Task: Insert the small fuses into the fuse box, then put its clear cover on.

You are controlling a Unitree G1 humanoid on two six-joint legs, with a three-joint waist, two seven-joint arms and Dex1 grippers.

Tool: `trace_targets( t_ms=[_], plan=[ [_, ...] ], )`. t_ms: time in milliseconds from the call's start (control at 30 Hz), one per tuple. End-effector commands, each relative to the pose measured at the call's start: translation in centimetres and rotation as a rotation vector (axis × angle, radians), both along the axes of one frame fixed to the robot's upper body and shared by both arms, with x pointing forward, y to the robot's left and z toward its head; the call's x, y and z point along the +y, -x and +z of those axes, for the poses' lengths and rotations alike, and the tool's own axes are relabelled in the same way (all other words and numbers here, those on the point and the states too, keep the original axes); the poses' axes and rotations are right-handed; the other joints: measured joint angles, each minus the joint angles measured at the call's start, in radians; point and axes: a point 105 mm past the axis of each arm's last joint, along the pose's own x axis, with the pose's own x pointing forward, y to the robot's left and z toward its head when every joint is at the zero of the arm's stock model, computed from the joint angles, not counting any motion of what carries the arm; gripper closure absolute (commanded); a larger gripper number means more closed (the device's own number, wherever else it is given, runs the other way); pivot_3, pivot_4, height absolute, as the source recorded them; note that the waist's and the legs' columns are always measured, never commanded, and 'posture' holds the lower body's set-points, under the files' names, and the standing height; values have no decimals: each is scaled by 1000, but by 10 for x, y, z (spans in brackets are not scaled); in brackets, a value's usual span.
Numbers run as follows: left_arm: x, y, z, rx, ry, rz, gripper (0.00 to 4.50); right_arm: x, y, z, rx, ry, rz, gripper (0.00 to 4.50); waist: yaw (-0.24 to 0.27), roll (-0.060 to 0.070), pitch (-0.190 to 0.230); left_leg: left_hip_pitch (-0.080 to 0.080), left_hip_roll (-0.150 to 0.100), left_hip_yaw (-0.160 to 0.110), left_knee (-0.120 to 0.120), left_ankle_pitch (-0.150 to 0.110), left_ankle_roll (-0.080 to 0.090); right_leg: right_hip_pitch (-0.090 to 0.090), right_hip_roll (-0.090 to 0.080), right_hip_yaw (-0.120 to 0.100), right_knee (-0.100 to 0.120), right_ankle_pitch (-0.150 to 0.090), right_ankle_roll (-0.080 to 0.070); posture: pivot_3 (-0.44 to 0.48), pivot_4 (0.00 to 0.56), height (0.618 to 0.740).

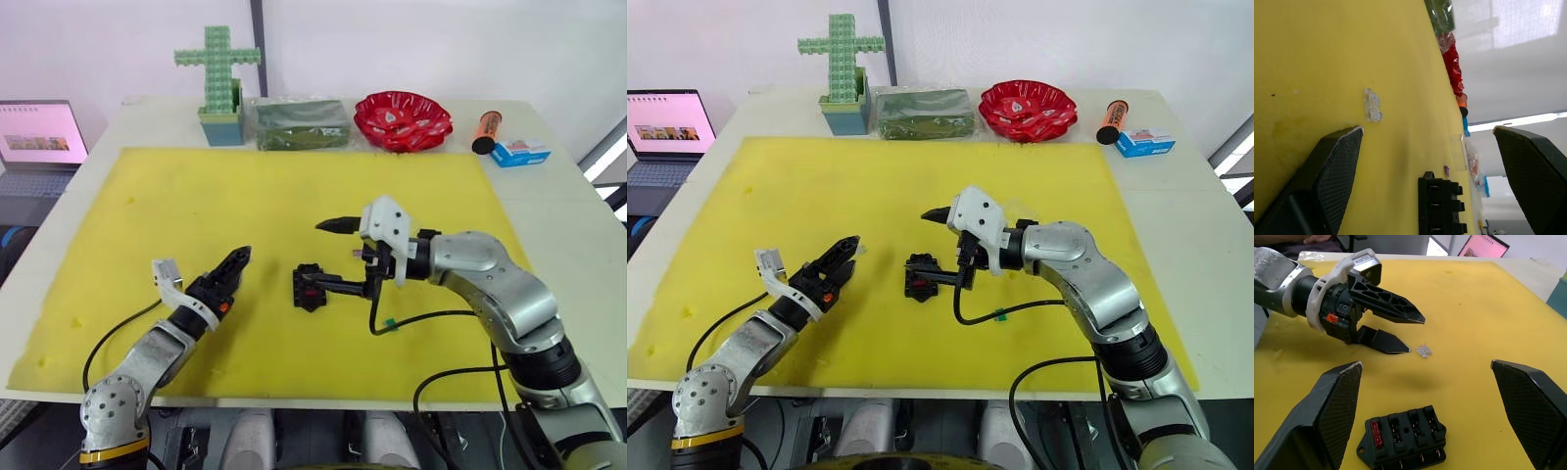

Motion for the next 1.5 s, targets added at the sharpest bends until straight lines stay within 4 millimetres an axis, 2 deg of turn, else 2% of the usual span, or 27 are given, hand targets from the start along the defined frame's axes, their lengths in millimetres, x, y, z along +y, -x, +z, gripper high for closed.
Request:
trace_targets(
  t_ms=[33, 167, 233, 667, 767, 1033, 1133, 1267, 1333, 1500],
  plan=[
    [12, -8, -8, 40, 3, 72, 0, -2, 1, 17, -62, -16, 7, 21, 1, 0, 0, 0, 0, -1, 0, 0, 0, 0, 0, 0, 0, 0, 0, 0, 150, 740],
    [6, -13, -8, 50, 20, 56, 0, -1, 2, 16, -62, -13, 11, 21, 1, 0, 0, 0, 0, -1, 0, 0, 0, 0, 0, -1, 0, 0, 0, 0, 150, 740],
    [0, -14, -15, 92, 3, 23, 0, -1, 3, 16, -63, -11, 12, 21, 3, 0, 0, 0, 0, -1, 0, 0, 0, 0, 0, -1, 0, 0, 0, 0, 150, 740],
    [-6, -21, -18, 154, 34, 28, 0, -2, 1, 17, -66, -10, -5, 21, 25, 0, 0, 0, 0, -1, 1, 0, 0, 1, 0, -1, 0, 0, 0, 0, 150, 740],
    [-4, -21, -24, 196, 27, 50, 616, -2, 1, 17, -67, -11, -8, 0, 25, 0, 0, 1, 0, -1, 1, 0, 0, 1, 0, -1, 0, 0, 0, 0, 150, 740],
    [4, -14, -46, 306, -9, 114, 3566, -1, 0, 17, -72, -17, -13, 0, 23, 0, 0, 0, 0, 0, 0, 0, 0, 5, 0, -1, -1, 0, 0, 0, 150, 740],
    [7, -11, -54, 349, -34, 124, 4453, -1, -1, 17, -72, -18, -13, 0, 19, 2, -1, 1, 0, 0, -1, 0, 0, 5, 0, -1, -1, 0, 0, 0, 150, 740],
    [9, -8, -54, 359, -41, 129, 4453, -1, -1, 17, -72, -17, -13, 0, 13, 2, -1, 1, 0, 0, -1, 0, 0, 5, 1, -1, -1, 0, 0, 0, 150, 740],
    [10, -7, -44, 313, -27, 119, 4453, -1, -1, 17, -72, -18, -12, 0, 9, 2, -1, 1, 0, 0, -2, 0, 0, 5, 1, 0, -2, 0, 0, 0, 150, 740],
    [7, -6, 25, 14, -34, -90, 4453, -2, -2, 16, -70, -15, -9, 0, -8, 0, 0, 0, 1, 0, -3, 0, 0, 3, 2, 0, -2, 0, 0, 0, 150, 740]
  ],
)
